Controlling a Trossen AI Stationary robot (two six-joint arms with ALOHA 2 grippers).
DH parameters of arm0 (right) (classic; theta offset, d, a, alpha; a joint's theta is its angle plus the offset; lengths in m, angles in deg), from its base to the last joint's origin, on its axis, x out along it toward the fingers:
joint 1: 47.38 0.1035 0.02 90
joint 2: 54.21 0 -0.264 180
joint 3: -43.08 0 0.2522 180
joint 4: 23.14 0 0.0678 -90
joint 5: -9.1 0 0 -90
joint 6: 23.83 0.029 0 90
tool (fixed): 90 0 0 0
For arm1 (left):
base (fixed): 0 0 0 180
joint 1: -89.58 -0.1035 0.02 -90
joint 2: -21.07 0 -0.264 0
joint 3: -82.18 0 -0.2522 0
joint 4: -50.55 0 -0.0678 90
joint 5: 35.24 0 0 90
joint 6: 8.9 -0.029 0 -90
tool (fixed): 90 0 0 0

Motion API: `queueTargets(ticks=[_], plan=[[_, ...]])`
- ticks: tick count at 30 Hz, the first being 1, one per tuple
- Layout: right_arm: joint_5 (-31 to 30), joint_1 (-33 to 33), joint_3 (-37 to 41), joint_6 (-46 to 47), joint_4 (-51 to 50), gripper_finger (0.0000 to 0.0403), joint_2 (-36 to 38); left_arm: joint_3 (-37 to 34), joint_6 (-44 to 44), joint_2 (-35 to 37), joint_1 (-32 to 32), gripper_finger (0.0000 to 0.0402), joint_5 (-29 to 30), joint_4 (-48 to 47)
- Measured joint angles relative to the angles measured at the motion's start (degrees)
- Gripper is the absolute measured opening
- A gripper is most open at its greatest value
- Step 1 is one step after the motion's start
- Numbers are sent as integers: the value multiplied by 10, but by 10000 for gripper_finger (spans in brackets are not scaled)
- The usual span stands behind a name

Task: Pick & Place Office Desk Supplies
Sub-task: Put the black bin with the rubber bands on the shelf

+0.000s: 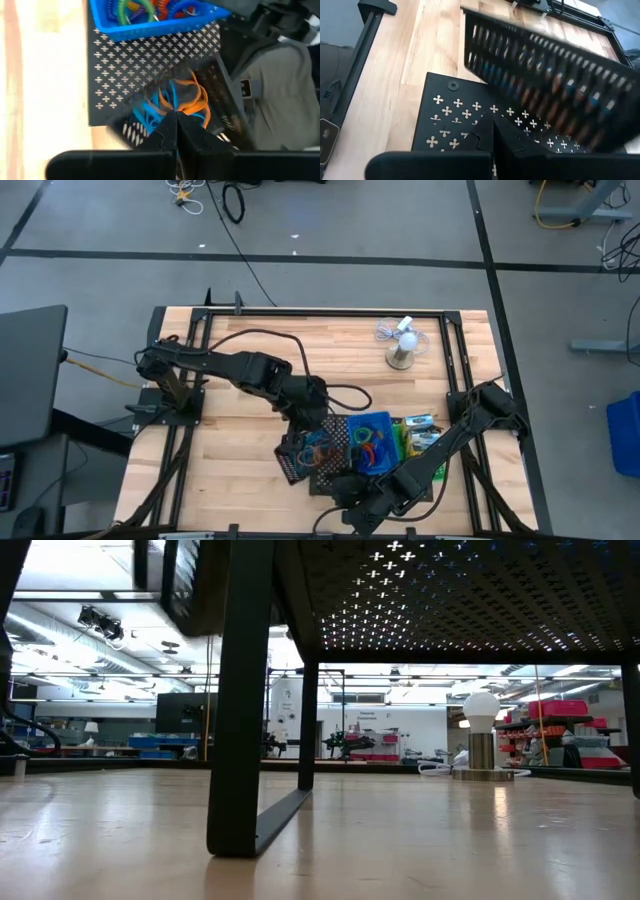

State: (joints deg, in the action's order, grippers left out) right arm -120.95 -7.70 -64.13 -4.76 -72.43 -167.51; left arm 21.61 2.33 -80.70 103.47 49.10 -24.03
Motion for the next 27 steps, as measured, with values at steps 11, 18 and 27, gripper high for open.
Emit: queueTargets(ticks=[11, 18, 27], plan=[[2, 0, 0, 12, -17, 0, 0, 0, -15, 6, -6, 1, 68, -58], [-28, 14, 0, -18, -12, 0, 2, 0, -19, 83, 12, 1, 187, -61], [-76, 81, 2, -188, 78, 0, 94, -24, -65, 197, 166, 2, 395, 42]])
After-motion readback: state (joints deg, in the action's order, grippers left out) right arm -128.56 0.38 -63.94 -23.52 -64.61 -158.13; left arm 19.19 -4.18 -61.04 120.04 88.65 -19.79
